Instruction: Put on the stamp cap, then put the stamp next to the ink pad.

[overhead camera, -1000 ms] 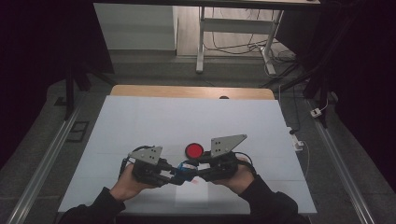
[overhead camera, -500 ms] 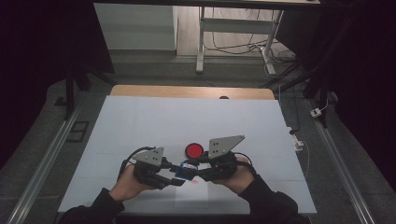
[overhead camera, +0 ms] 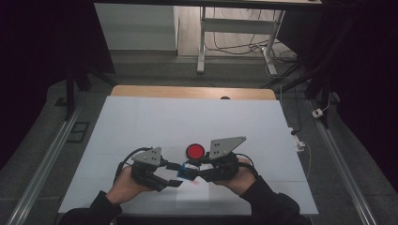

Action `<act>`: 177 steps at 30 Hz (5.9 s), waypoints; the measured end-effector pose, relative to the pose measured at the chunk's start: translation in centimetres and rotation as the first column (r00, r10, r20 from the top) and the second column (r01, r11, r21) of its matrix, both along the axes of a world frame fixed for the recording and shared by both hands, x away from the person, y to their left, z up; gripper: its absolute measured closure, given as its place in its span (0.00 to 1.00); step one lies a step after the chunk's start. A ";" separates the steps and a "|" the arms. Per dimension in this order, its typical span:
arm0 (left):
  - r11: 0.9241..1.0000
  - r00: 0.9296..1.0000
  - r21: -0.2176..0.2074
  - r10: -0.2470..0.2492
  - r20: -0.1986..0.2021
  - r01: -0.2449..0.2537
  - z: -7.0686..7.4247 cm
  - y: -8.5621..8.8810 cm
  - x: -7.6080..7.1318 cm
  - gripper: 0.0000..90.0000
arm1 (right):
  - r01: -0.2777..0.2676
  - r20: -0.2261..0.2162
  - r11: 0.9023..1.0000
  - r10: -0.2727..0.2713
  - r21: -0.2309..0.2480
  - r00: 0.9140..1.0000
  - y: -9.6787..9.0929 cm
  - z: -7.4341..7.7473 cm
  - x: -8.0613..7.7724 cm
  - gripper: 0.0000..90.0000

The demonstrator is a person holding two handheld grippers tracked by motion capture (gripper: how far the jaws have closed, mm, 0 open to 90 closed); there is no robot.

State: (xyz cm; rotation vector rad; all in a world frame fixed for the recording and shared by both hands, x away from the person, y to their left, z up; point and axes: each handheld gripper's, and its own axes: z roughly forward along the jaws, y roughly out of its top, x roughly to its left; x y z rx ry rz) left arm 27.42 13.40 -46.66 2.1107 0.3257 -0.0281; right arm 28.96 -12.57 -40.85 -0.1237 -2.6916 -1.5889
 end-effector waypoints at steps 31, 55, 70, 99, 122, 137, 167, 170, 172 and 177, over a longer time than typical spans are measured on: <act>0.961 0.966 0.112 0.257 -0.039 -0.251 -0.1 3.3 -3.3 0.09 | 0.111 0.018 0.993 -0.110 -0.042 0.994 -0.9 -0.4 -0.1 0.77; 0.903 0.903 0.095 0.426 -0.055 -0.420 -0.5 7.5 -6.3 0.03 | 0.157 0.020 0.984 -0.156 -0.082 0.988 -1.5 -0.7 0.3 0.77; 0.864 0.862 0.075 0.503 -0.066 -0.499 -0.8 9.8 -7.2 0.02 | 0.243 0.023 0.964 -0.242 -0.110 0.970 -3.0 -1.3 1.1 0.77; 0.801 0.807 0.157 0.589 -0.032 -0.578 -1.1 11.4 -7.8 0.00 | 0.490 0.078 0.847 -0.485 -0.205 0.871 -8.6 -3.6 4.7 0.77; 0.813 0.818 0.164 0.573 -0.050 -0.559 -1.2 11.4 -7.6 0.01 | 0.571 0.113 0.778 -0.563 -0.264 0.819 -10.2 -6.0 7.5 0.76; 0.816 0.822 0.169 0.567 -0.049 -0.552 -1.2 11.3 -7.6 0.01 | 0.564 0.106 0.762 -0.562 -0.319 0.820 -10.2 -7.7 8.3 0.76; 0.813 0.818 0.161 0.573 -0.054 -0.559 -1.2 11.5 -7.7 0.01 | 0.635 0.068 0.727 -0.642 -0.259 0.763 -10.2 -5.8 6.4 0.27; 0.814 0.817 0.157 0.573 -0.058 -0.560 -1.2 11.5 -7.7 0.01 | 0.636 0.045 0.734 -0.646 -0.240 0.762 -10.2 -5.5 5.9 0.22; 0.813 0.817 0.160 0.574 -0.054 -0.560 -1.2 11.5 -7.6 0.01 | 0.632 0.042 0.741 -0.641 -0.229 0.766 -10.3 -5.2 5.4 0.20; 0.812 0.817 0.164 0.574 -0.053 -0.560 -1.2 11.5 -7.6 0.01 | 0.630 0.043 0.745 -0.638 -0.220 0.769 -10.3 -4.8 4.5 0.14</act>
